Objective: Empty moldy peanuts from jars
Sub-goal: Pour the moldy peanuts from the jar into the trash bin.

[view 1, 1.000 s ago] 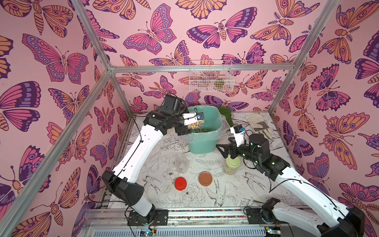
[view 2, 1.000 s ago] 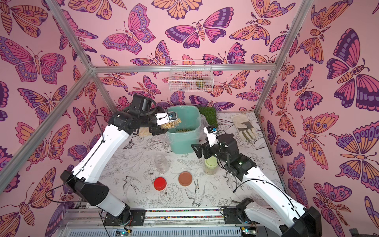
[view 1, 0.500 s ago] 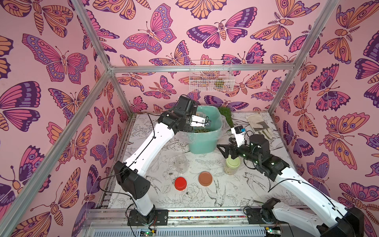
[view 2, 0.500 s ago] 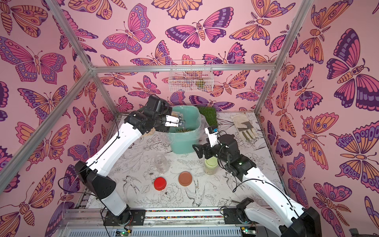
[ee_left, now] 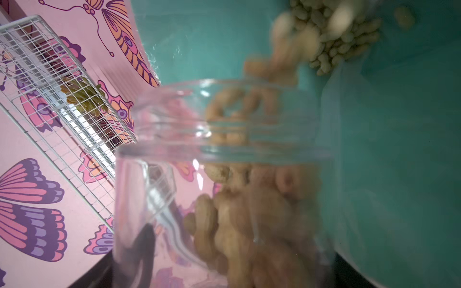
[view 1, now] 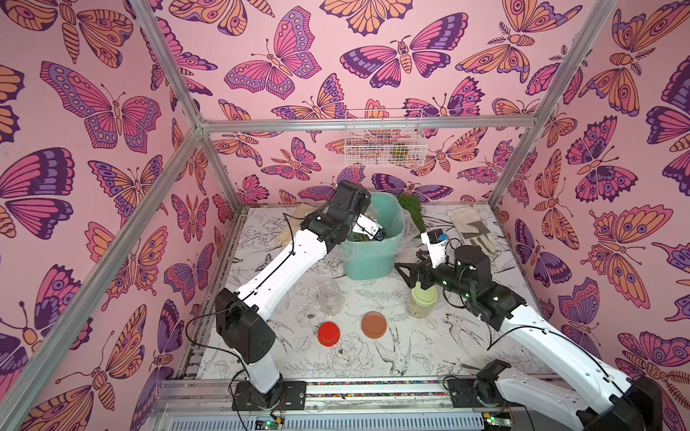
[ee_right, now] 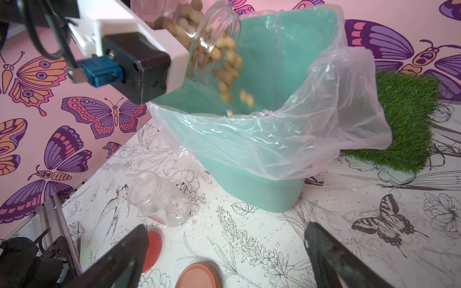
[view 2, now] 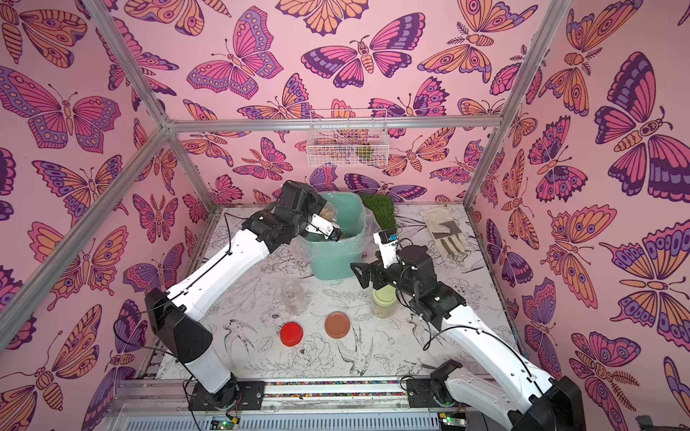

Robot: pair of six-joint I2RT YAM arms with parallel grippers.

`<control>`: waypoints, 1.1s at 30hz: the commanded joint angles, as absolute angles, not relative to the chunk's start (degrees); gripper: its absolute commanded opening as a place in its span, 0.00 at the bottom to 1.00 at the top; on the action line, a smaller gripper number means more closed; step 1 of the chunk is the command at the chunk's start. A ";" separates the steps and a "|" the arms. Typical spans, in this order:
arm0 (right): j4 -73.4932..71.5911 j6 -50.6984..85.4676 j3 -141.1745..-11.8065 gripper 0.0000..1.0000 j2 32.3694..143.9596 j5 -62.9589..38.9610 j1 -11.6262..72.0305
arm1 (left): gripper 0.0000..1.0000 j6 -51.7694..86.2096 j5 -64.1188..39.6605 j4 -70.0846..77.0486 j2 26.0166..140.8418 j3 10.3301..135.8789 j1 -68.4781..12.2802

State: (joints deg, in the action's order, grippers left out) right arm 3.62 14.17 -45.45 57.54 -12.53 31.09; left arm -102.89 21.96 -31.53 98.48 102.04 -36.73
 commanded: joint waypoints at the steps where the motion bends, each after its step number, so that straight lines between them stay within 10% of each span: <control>1: 1.92 14.96 -44.61 0.99 56.51 -12.71 30.50 | 0.00 -107.89 24.52 -25.45 98.55 101.96 -37.05; 19: 1.27 15.07 -43.37 0.99 55.81 -12.88 30.08 | 0.00 -111.28 22.10 -19.31 97.81 98.30 -37.55; 33: 2.10 15.97 -44.17 0.99 55.13 -13.05 29.99 | 0.00 -53.06 5.87 -26.55 93.09 105.61 -33.49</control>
State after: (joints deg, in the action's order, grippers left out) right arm 2.33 15.07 -43.53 55.70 -12.60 30.39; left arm -70.67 11.86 -28.21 97.21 104.05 -35.24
